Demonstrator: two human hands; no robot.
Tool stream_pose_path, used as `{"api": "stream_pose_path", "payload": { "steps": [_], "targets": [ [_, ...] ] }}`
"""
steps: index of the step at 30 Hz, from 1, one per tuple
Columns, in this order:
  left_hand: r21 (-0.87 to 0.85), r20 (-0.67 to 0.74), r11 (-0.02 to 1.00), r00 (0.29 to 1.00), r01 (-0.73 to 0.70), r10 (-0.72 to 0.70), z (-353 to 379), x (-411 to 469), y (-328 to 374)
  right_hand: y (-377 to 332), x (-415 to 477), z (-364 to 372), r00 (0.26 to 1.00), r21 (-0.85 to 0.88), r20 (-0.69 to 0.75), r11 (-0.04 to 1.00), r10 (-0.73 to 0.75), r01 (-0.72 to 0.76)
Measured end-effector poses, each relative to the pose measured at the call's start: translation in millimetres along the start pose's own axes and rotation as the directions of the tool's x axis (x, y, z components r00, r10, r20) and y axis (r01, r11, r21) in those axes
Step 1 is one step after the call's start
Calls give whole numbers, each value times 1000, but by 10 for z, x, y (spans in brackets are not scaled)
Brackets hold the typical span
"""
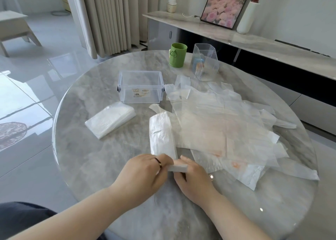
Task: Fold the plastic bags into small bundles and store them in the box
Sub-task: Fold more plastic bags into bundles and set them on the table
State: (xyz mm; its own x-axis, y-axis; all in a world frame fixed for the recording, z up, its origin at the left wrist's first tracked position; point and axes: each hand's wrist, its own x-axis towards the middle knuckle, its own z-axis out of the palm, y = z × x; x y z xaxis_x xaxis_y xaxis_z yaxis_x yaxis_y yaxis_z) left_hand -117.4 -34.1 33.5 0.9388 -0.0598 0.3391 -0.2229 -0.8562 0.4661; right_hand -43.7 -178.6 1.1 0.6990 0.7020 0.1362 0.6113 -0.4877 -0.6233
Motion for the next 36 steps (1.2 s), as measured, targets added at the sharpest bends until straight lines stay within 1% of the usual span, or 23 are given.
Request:
{"api": "stream_pose_path", "payload": {
  "steps": [1, 2, 3, 4, 6, 7, 10, 12, 14, 16, 17, 18, 20, 21, 23, 26, 28, 31, 34, 36],
  "targets": [
    [-135, -6, 985, 994, 103, -105, -76, 29, 32, -58, -30, -28, 998, 29, 38, 998, 50, -51],
    [-283, 25, 937, 978, 208, -209, -124, 54, 56, -96, -60, -42, 994, 51, 60, 995, 87, -90],
    [-428, 64, 860, 959, 277, -276, -154, 67, 64, -138, -87, -67, 987, 69, 86, 987, 138, -144],
    [-533, 80, 786, 943, 313, -322, -169, 75, 51, -162, -99, -84, 976, 77, 103, 977, 192, -201],
    [-668, 129, 650, 916, 363, -379, -177, 81, -40, -175, -82, -96, 955, 94, 111, 954, 274, -285],
    [-684, 175, 615, 906, 393, -385, -179, 72, -89, -176, -65, -97, 949, 103, 106, 946, 296, -307],
    [-585, 303, 637, 863, 503, -403, -168, 26, -159, -190, -11, -86, 944, 136, 116, 937, 308, -323],
    [-542, 320, 635, 834, 550, -449, -93, 20, -173, -220, 27, -98, 938, 145, 145, 931, 314, -334],
    [-498, 318, 612, 786, 614, -530, 16, 40, -216, -230, 80, -88, 916, 165, 153, 904, 371, -394],
    [-492, 326, 533, 713, 689, -621, 76, 90, -250, -231, 129, -47, 893, 238, 119, 861, 435, -451],
    [-504, 320, 500, 690, 704, -649, 89, 124, -266, -232, 153, -12, 880, 280, 88, 837, 466, -471],
    [-504, 308, 491, 679, 711, -667, 102, 156, -282, -237, 177, 23, 865, 318, 52, 812, 500, -489],
    [-469, 293, 507, 668, 724, -684, 108, 207, -294, -218, 236, 103, 830, 368, -11, 774, 557, -515],
    [-448, 290, 515, 664, 731, -690, 118, 230, -307, -214, 271, 130, 817, 363, -33, 769, 575, -527],
    [-421, 292, 503, 638, 754, -712, 134, 270, -321, -225, 327, 153, 795, 278, -61, 776, 603, -567],
    [-469, 332, 406, 582, 785, -743, 108, 317, -299, -244, 416, 154, 767, 119, -117, 775, 631, -620],
    [-482, 367, 372, 568, 793, -737, 94, 309, -290, -257, 469, 149, 748, 89, -119, 757, 653, -647],
    [-484, 379, 391, 590, 783, -712, 136, 254, -284, -271, 511, 136, 727, 24, -105, 733, 679, -680],
    [-475, 344, 385, 570, 791, -746, 177, 224, -339, -267, 534, 141, 721, -22, -101, 724, 685, -690],
    [-443, 293, 440, 590, 781, -753, 183, 218, -336, -272, 540, 146, 723, -46, -101, 723, 683, -689]
  ]
}}
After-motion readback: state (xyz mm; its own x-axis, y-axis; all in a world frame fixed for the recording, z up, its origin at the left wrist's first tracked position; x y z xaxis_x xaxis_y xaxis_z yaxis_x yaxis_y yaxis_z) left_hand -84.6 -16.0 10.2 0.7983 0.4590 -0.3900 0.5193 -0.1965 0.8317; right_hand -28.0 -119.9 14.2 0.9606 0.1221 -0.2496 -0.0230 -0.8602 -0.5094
